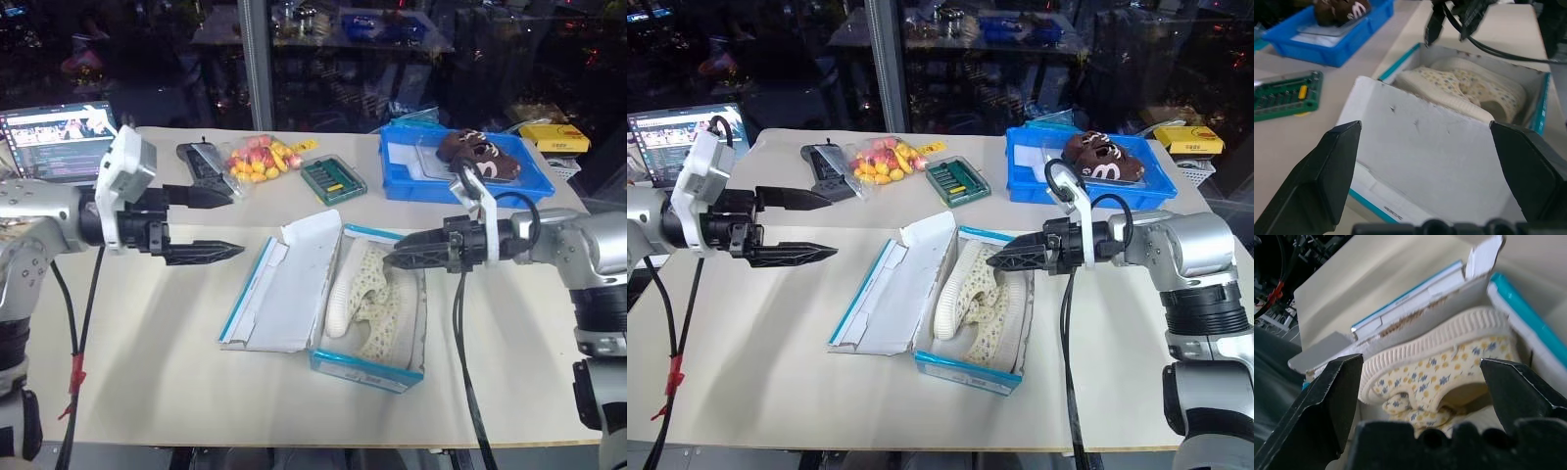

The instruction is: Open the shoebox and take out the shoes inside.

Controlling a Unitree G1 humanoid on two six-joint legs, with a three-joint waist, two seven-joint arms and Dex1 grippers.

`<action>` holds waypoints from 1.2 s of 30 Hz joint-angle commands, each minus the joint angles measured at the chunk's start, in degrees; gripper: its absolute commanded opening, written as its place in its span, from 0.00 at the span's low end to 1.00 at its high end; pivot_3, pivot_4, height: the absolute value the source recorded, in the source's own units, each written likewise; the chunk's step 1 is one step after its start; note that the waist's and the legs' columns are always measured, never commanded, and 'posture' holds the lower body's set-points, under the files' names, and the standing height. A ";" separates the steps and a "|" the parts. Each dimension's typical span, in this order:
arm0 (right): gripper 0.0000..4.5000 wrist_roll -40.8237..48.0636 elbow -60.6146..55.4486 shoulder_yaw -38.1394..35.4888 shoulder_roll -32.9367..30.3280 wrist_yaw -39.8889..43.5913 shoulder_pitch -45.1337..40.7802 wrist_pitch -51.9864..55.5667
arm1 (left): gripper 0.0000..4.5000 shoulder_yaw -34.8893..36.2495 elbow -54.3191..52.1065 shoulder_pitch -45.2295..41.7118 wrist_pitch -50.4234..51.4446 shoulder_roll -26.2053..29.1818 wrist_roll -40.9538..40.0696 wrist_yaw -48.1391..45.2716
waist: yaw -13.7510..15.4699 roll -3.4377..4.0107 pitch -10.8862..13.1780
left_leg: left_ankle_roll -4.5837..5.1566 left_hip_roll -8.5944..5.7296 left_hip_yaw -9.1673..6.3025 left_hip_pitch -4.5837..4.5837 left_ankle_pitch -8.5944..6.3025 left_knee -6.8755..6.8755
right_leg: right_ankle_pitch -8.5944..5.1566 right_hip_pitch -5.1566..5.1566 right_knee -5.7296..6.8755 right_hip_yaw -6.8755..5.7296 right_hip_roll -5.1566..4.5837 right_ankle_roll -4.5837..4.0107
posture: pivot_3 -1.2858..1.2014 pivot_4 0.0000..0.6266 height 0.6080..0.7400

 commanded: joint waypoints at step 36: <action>0.03 4.88 2.64 -9.60 14.48 -9.53 -7.63 7.18 | 1.00 6.13 -7.48 5.40 0.83 0.76 -3.12 7.44 | -0.03 0.01 0.01 | 0.00 0.00 -0.02 0.03 0.00 -0.02 | 0.01 0.01 0.01 0.00 0.02 -0.01 | 0.52 0.24 1.00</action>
